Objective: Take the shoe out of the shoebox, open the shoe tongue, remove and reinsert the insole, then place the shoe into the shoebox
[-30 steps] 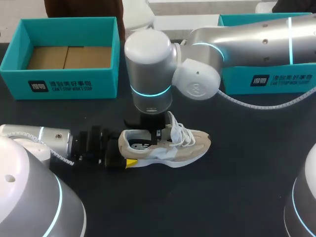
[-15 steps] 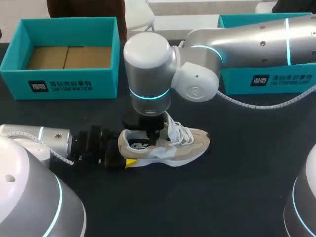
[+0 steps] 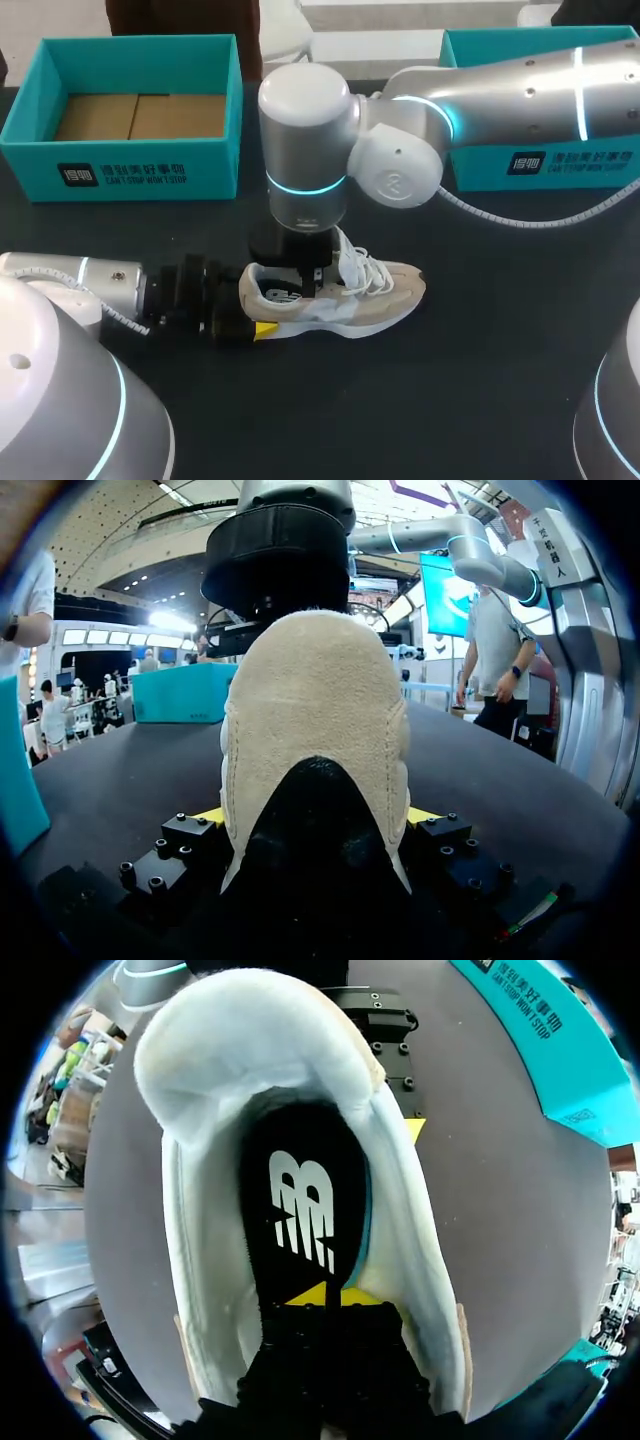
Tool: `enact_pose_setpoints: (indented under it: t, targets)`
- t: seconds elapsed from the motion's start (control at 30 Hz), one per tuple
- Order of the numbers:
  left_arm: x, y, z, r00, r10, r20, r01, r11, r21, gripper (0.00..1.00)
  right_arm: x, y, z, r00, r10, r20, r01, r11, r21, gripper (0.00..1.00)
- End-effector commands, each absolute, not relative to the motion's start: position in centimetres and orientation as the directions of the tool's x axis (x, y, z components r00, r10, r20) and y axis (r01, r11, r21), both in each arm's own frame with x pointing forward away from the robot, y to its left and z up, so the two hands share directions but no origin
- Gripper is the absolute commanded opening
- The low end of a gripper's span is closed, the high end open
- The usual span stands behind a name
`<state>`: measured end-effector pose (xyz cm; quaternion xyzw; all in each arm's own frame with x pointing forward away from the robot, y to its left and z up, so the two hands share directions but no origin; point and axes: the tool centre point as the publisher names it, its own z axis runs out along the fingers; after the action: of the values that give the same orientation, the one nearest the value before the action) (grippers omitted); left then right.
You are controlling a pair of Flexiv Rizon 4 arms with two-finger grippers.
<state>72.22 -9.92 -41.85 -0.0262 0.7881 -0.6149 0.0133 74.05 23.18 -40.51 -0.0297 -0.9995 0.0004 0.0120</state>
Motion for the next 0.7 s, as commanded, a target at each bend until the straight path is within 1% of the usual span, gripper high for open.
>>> enact_pose_setpoints:
  t: [0.03, 0.13, 0.27, 0.33, 0.6, 0.7]
  targets:
    - [72.0, -10.0, -41.8, -0.998, -0.060, 0.009, -0.024, 0.242, -0.970, 0.00, 73.2, 22.8, -41.1, -0.998, 0.067, 0.001, 0.067, 0.997, -0.022, 0.00]
    - [72.0, -10.0, -41.8, -0.998, -0.060, 0.009, -0.024, 0.242, -0.970, 0.00, 73.1, 22.1, -39.7, -0.996, 0.081, -0.024, 0.082, 0.996, -0.036, 0.00]
    - [72.0, -10.0, -41.8, -0.998, -0.060, 0.009, -0.024, 0.242, -0.970, 0.00, 73.0, 21.3, -37.7, -0.992, 0.114, -0.062, 0.115, 0.993, -0.022, 0.00]
    - [72.0, -10.0, -41.8, -0.998, -0.060, 0.009, -0.024, 0.242, -0.970, 0.00, 73.0, 21.2, -35.7, -0.987, 0.133, -0.090, 0.135, 0.991, -0.011, 0.00]
    - [72.0, -10.0, -41.8, -0.998, -0.060, 0.009, -0.024, 0.242, -0.970, 0.00, 73.5, 19.5, -33.2, -0.975, 0.168, -0.142, 0.170, 0.986, 0.004, 0.00]
    - [72.0, -10.0, -41.8, -0.998, -0.060, 0.009, -0.024, 0.242, -0.970, 0.00, 73.8, 19.4, -32.8, -0.972, 0.174, -0.160, 0.171, 0.985, 0.036, 0.00]
